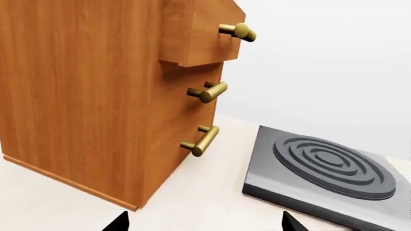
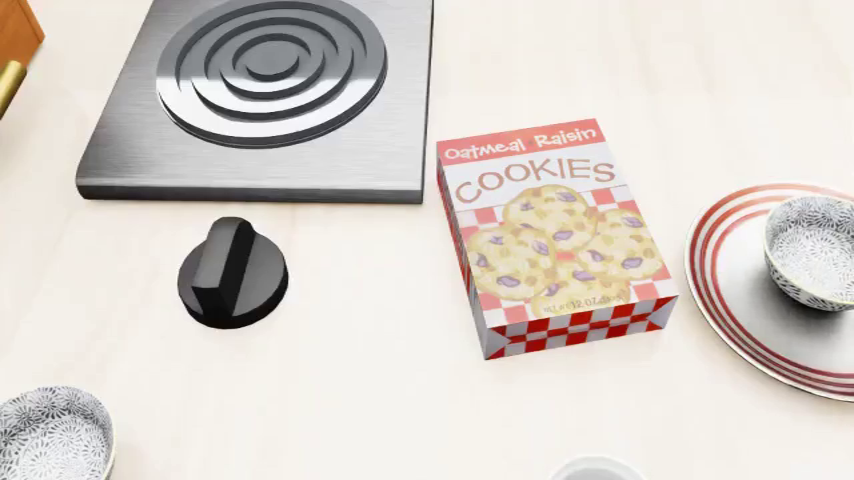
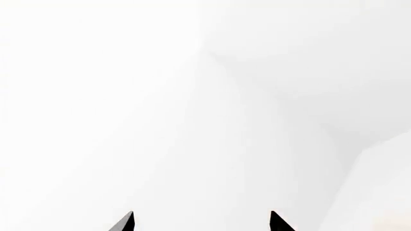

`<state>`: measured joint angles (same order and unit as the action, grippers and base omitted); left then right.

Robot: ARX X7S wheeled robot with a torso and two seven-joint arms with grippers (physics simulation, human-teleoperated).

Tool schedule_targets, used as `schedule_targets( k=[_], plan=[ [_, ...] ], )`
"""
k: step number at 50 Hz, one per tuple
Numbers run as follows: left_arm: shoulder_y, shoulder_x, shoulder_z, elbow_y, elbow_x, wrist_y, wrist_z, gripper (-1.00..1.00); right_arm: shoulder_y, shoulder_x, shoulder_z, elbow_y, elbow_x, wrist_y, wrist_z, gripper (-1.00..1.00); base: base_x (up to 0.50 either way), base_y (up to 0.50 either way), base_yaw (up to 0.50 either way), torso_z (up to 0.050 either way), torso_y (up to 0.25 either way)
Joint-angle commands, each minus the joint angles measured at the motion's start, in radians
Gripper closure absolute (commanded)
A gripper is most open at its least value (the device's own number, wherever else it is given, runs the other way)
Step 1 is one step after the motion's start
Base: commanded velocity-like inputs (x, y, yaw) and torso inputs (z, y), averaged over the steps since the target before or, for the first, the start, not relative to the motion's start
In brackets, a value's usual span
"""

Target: Pick the akita bowl from table center and place it on the plate.

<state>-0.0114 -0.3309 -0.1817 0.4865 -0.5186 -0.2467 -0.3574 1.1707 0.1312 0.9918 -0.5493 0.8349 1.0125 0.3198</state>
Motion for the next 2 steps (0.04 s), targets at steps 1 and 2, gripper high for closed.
schedule_targets(
  k=[1,2],
  plan=[
    [0.003,-0.004,0.01,-0.001,0.004,0.005,0.003,-1.0,-0.035,0.003,0.034,-0.111,0.085,0.074,0.03,-1.0,0.0,0.0,0.0,0.0,0.0],
    [0.003,-0.005,0.01,0.0,0.004,0.004,0.003,-1.0,-0.041,0.002,0.037,-0.115,0.09,0.078,0.031,-1.0,0.0,0.0,0.0,0.0,0.0]
  ],
)
